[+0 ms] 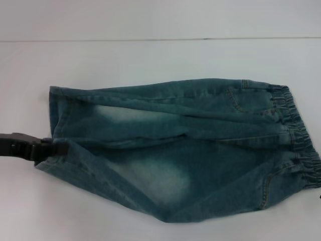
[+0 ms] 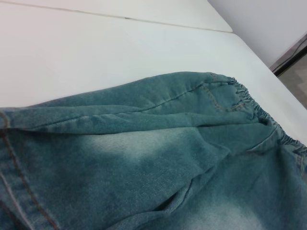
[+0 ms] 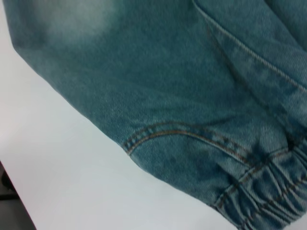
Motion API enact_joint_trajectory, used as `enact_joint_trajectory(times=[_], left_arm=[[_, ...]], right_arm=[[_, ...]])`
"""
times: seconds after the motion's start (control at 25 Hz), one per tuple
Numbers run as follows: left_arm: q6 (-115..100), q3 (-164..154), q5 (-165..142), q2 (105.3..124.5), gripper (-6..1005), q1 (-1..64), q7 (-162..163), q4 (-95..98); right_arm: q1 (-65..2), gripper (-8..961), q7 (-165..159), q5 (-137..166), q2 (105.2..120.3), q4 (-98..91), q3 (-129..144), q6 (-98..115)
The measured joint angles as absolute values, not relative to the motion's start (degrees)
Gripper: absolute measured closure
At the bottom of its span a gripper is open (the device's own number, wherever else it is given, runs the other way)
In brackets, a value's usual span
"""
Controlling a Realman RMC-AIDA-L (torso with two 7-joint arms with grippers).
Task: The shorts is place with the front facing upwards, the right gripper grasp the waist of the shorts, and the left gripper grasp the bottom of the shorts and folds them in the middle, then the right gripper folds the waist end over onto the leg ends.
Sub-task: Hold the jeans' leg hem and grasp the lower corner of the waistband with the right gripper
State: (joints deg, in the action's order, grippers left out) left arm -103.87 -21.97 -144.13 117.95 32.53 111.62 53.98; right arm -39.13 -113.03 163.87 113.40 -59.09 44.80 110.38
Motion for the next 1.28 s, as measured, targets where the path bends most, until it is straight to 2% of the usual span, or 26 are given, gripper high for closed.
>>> enact_joint_trajectory(times=[0.96, 1.28], left_arm=[[-103.1, -22.2, -144.1, 118.03, 999, 32.0, 111.4, 53.1], [-102.3, -22.4, -144.1, 117.89, 999, 32.0, 111.1, 51.8]], right_arm=[[-38.5, 26, -112.1, 164.1, 116.88, -58.9, 47.3, 105.6], [-38.3, 39, -110.7, 159.5, 116.38, -58.9, 46.1, 106.3]])
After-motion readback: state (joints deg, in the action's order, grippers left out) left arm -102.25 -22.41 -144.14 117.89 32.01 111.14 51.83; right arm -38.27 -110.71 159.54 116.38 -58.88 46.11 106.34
